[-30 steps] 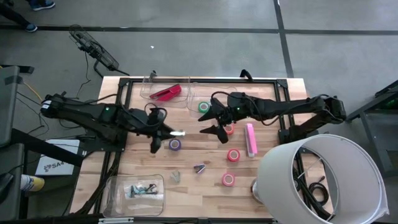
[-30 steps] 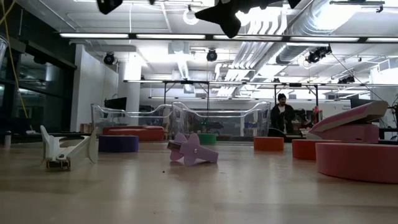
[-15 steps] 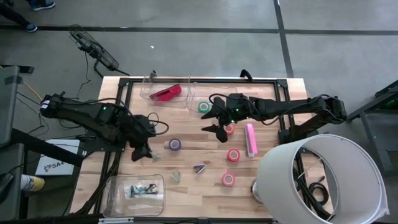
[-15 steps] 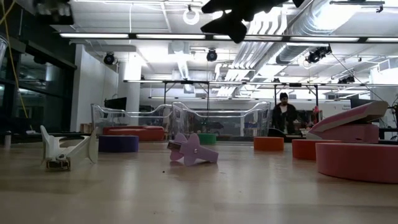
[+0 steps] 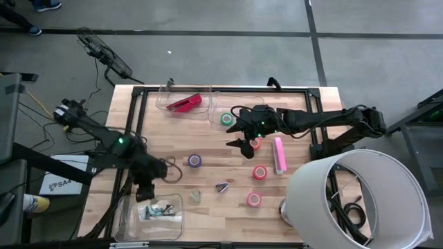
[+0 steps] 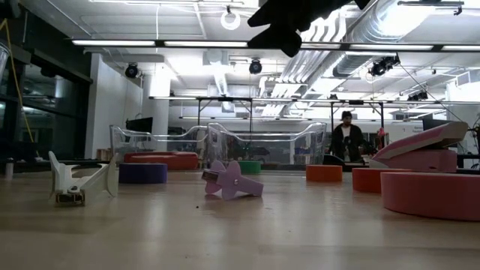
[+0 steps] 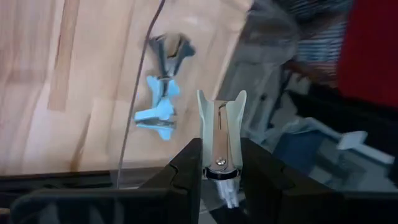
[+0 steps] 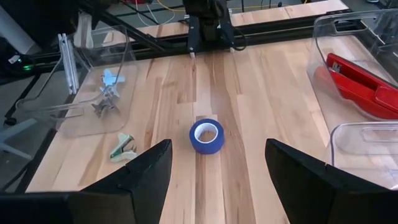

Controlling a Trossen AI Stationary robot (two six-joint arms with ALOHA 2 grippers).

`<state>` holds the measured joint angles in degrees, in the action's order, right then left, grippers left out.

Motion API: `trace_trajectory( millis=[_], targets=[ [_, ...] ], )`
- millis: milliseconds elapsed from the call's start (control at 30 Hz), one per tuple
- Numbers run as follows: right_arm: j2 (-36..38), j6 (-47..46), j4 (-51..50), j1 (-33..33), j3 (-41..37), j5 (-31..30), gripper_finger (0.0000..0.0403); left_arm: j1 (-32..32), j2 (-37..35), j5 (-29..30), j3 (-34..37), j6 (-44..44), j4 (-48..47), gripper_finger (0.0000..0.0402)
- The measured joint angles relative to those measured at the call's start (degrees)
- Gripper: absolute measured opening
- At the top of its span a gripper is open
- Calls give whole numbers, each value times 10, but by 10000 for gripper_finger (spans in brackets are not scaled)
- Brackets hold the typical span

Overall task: Pick and place Stapler, Stapler remover, tape
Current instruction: Put the top gray stapler remover into the bottom transparent bin

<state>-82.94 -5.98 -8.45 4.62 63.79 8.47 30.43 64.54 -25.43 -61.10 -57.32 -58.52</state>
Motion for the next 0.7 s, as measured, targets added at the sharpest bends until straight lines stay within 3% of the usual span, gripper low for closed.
trace_trajectory(
  millis=[300,700],
  targets=[
    [0,1,-1,0,0,0,248,84,107,8,0,-35,68,80],
    [0,15,-8,-1,0,1,248,125,218,109,0,7,61,80]
  ],
)
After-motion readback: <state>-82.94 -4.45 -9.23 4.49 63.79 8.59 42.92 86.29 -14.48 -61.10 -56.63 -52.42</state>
